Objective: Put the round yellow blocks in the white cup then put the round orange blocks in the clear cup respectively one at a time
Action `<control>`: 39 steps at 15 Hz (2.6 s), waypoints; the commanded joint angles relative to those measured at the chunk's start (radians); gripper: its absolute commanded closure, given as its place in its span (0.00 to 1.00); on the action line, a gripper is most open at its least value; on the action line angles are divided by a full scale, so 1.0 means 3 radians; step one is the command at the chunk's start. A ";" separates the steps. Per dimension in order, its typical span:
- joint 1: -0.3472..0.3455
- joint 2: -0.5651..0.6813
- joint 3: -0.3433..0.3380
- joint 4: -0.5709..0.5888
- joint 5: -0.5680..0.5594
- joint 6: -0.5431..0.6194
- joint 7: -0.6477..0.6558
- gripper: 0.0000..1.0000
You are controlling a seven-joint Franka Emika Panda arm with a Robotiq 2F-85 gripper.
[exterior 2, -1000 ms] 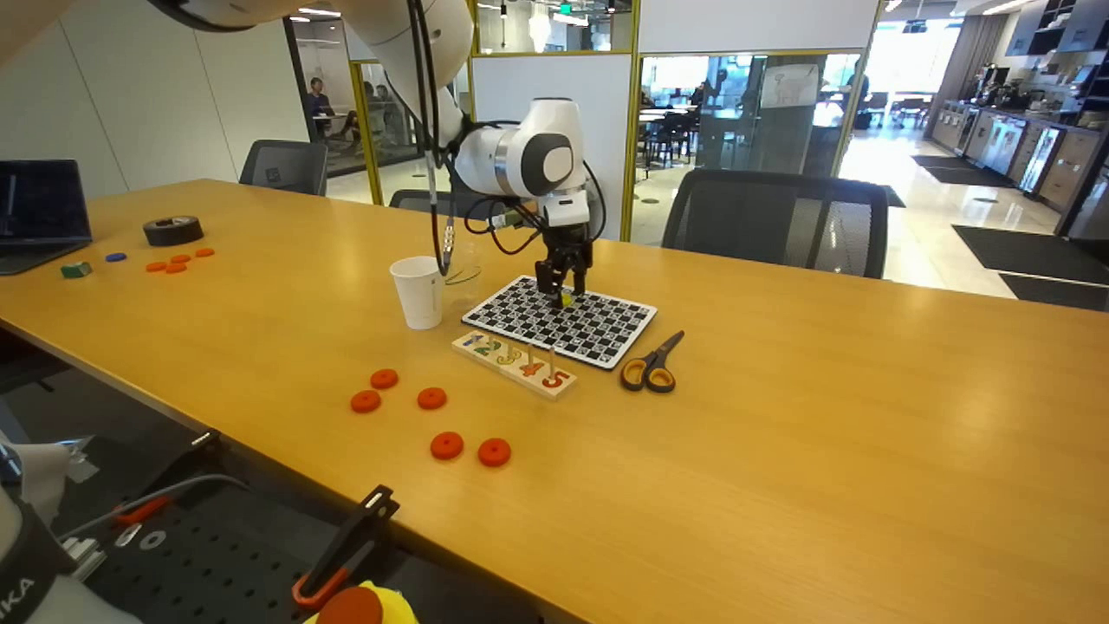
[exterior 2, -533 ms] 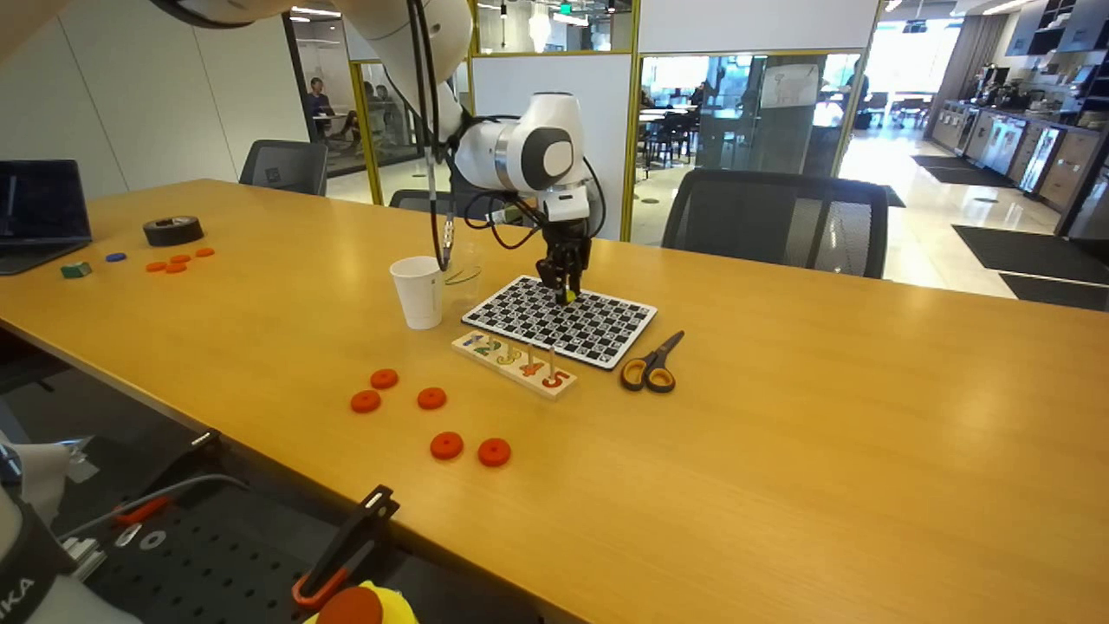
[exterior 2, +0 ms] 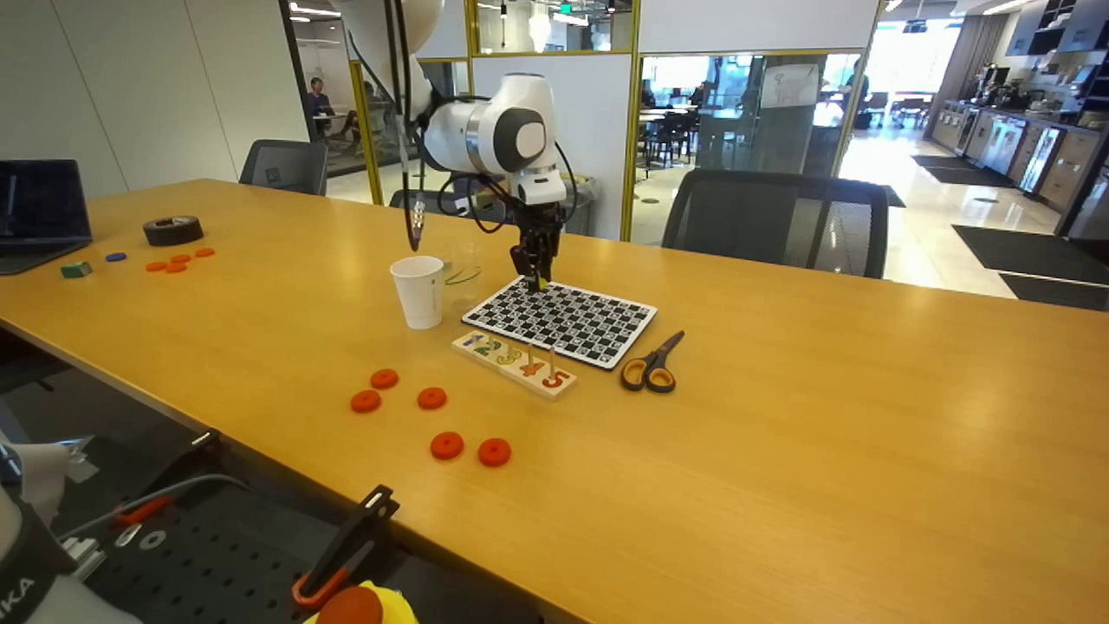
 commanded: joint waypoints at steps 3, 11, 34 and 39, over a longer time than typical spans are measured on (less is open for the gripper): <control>0.0328 -0.0875 -0.0185 -0.0892 -0.0428 0.0229 0.0224 0.82; 0.0268 -0.1648 0.0385 -0.1593 -0.0517 0.0192 -0.0277 0.83; 0.0057 -0.1366 0.0711 -0.1413 0.0271 -0.0364 -0.1529 0.29; 0.0090 -0.1499 0.0680 -0.1528 0.0097 -0.0413 -0.1701 0.00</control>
